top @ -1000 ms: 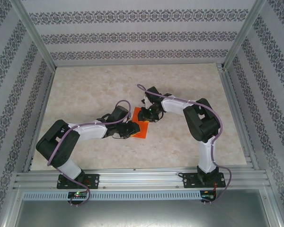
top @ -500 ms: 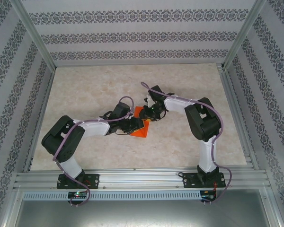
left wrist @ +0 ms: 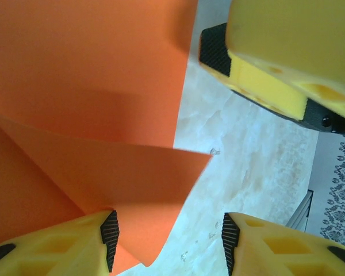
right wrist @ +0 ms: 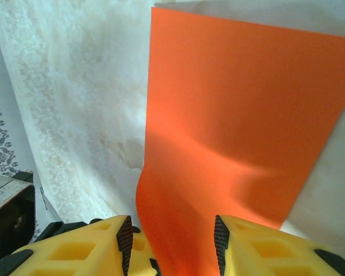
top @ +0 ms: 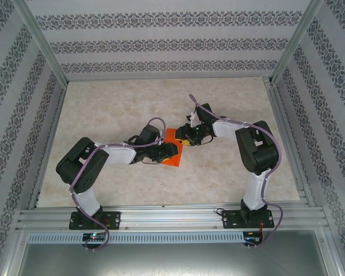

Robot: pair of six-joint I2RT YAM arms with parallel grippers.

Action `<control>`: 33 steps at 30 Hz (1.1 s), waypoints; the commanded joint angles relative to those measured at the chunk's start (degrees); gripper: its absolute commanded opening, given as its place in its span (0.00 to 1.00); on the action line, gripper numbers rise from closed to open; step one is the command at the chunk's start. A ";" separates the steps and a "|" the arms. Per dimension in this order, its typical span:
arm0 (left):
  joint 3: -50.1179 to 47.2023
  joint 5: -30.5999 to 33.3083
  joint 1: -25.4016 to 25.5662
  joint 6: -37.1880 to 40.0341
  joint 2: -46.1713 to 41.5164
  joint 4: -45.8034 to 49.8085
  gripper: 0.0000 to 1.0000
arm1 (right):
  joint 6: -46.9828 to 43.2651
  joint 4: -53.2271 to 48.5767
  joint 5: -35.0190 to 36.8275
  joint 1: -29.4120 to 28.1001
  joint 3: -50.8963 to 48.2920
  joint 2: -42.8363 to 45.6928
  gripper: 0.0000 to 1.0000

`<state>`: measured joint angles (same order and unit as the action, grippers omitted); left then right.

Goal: Fold a paper plane with a square sheet of paper (pick it up from the middle)
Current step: Fold the triangle a second time at the center of the table.

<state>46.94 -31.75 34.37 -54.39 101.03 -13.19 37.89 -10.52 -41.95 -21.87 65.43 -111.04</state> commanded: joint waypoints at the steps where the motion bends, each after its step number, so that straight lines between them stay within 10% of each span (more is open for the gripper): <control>1: 2.14 -1.25 -0.88 1.58 0.81 -2.85 0.55 | 0.46 0.97 -1.39 0.04 -1.63 1.65 0.44; 33: 2.86 0.69 -1.15 1.94 2.85 0.01 0.27 | -6.50 -1.67 -5.24 0.86 -8.52 7.38 0.33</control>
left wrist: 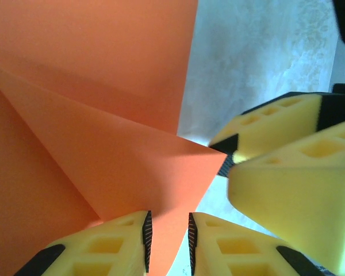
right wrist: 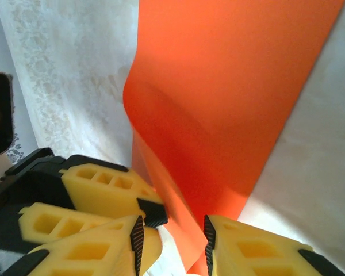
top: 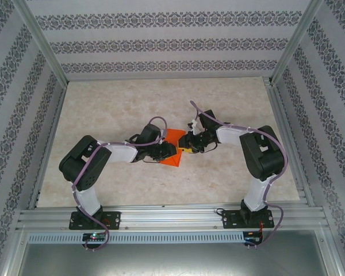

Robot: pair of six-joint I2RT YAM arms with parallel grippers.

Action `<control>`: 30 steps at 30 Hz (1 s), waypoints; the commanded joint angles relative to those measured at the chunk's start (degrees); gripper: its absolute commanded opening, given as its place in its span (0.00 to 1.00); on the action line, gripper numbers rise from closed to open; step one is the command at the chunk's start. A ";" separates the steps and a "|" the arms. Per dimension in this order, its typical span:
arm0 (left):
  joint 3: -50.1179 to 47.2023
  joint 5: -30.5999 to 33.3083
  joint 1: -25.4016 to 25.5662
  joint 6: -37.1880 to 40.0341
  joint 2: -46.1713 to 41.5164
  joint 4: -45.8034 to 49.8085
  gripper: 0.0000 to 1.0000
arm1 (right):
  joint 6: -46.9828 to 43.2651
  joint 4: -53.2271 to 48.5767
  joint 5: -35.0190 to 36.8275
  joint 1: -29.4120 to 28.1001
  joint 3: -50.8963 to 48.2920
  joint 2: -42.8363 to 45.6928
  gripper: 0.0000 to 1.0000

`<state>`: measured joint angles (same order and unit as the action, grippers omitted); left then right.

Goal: Fold a paper plane with a square sheet of paper (pick it up from the middle)
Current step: Fold the triangle a second time at the center of the table.

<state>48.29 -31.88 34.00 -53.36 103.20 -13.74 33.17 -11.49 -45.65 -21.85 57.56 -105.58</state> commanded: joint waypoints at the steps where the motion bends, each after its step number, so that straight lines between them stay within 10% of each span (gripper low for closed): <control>1: 1.45 0.85 -0.73 0.89 0.65 0.55 0.27 | -1.88 -0.79 -1.55 0.82 -0.81 1.96 0.32; 30: 3.46 0.87 -1.21 1.55 -1.19 2.88 0.26 | -8.47 -6.02 5.92 0.39 4.84 -4.01 0.06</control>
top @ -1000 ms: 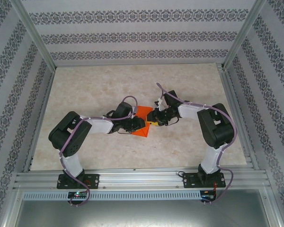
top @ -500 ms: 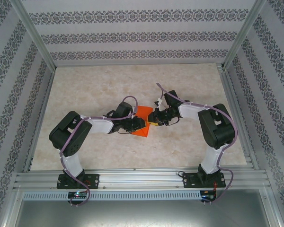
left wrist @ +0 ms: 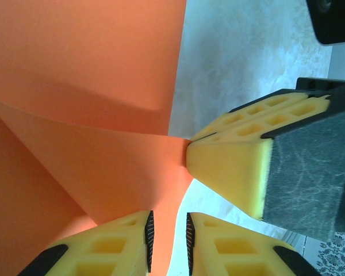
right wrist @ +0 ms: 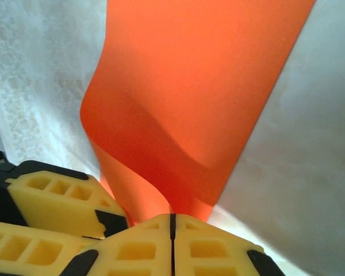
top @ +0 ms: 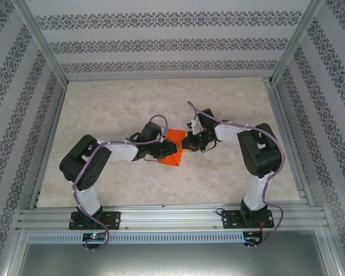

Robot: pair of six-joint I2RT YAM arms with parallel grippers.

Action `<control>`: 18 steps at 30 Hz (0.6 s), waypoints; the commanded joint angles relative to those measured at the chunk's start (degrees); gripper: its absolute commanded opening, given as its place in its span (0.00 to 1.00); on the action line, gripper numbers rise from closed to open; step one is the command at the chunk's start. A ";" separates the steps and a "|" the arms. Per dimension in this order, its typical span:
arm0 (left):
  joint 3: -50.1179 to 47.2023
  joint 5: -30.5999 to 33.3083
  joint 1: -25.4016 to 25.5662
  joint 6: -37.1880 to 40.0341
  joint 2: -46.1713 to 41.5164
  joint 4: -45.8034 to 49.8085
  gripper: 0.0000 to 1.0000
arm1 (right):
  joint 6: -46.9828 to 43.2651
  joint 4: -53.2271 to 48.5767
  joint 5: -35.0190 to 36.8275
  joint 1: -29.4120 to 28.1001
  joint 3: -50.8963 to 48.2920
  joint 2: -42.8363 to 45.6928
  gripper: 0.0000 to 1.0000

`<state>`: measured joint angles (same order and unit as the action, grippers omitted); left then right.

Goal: Fold a paper plane with a square sheet of paper (pick it up from the middle)
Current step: Fold the triangle a second time at the center of the table.

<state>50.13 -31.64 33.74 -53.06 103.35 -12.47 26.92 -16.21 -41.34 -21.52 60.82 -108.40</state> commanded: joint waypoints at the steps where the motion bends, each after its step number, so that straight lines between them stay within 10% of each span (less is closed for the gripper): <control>1: 1.58 0.53 -0.95 1.12 -0.93 1.32 0.26 | -2.41 -1.44 1.82 0.04 1.80 -1.41 0.06; 18: 3.27 -0.05 -1.04 0.93 0.62 0.93 0.24 | -3.80 -2.79 -0.13 -0.76 4.32 -3.80 0.07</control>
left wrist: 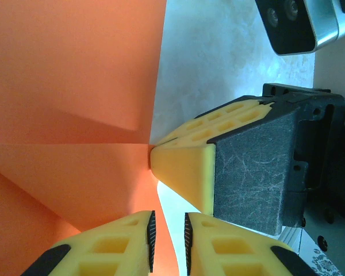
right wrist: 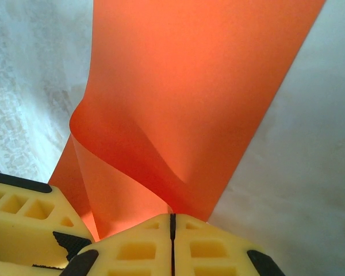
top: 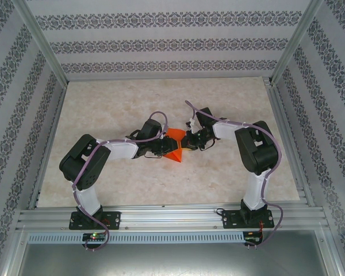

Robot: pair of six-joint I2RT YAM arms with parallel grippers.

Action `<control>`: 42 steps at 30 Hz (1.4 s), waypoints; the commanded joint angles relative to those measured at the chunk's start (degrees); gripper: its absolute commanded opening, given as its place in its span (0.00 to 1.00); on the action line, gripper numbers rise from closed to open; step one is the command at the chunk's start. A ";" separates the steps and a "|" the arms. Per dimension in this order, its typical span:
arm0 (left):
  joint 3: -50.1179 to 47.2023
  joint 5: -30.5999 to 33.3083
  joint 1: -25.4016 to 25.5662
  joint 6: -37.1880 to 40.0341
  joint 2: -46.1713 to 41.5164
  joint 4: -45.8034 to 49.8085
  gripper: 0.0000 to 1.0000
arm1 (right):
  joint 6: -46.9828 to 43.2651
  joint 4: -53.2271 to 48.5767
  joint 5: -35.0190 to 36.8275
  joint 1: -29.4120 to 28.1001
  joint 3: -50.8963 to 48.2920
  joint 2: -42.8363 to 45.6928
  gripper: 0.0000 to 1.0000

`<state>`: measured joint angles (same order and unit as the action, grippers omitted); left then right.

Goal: Fold a paper plane with a square sheet of paper (pick it up from the middle)
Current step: Fold the triangle a second time at the center of the table.

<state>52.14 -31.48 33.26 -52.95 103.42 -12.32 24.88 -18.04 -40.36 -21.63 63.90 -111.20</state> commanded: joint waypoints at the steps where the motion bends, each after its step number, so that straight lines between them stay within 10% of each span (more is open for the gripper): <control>1: 1.22 -0.26 -0.56 0.83 0.48 0.82 0.24 | -1.85 -1.11 -1.15 -0.72 1.19 -1.04 0.07; 42: 1.46 0.53 -0.56 0.65 3.37 3.81 0.20 | -2.74 -3.91 1.40 -1.93 2.77 -2.62 0.07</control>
<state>52.49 -31.27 33.26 -52.93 106.08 -9.63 23.57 -20.82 -40.01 -22.79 65.10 -112.36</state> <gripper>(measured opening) 0.200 0.076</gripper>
